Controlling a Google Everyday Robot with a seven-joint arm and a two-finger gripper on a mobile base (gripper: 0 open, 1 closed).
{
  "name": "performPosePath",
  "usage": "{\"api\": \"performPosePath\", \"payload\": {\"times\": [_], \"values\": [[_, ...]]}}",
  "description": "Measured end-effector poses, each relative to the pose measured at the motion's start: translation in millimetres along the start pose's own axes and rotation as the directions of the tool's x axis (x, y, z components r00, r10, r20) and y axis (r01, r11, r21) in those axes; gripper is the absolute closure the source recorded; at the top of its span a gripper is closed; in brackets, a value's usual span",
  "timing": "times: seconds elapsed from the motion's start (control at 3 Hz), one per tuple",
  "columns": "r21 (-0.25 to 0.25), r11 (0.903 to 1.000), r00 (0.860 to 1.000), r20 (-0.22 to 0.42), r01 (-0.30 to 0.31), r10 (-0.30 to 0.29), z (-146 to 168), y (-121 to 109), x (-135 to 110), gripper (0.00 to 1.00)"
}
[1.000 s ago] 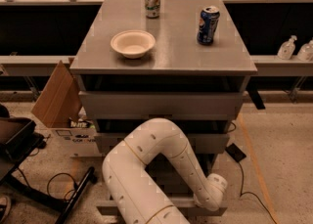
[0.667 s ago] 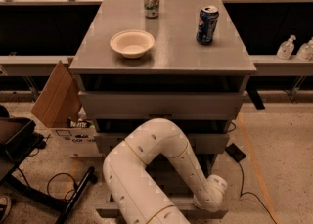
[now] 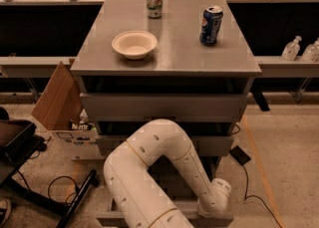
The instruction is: Open bottom drawer
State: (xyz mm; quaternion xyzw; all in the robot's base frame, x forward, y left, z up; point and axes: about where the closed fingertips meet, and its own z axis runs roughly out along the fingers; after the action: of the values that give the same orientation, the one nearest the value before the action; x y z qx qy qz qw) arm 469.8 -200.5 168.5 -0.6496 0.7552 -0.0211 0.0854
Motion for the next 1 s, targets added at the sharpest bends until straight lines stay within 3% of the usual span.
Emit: {"api": "performPosePath", "payload": {"times": [0.33, 0.67, 1.0], "values": [[-0.001, 1.0, 1.0, 0.001, 0.0, 0.0, 0.7, 0.4, -0.3, 0.51], [-0.002, 1.0, 1.0, 0.002, 0.0, 0.0, 1.7, 1.1, -0.7, 0.2], [-0.003, 1.0, 1.0, 0.003, -0.001, 0.001, 2.8, -0.2, -2.1, 0.0]]}}
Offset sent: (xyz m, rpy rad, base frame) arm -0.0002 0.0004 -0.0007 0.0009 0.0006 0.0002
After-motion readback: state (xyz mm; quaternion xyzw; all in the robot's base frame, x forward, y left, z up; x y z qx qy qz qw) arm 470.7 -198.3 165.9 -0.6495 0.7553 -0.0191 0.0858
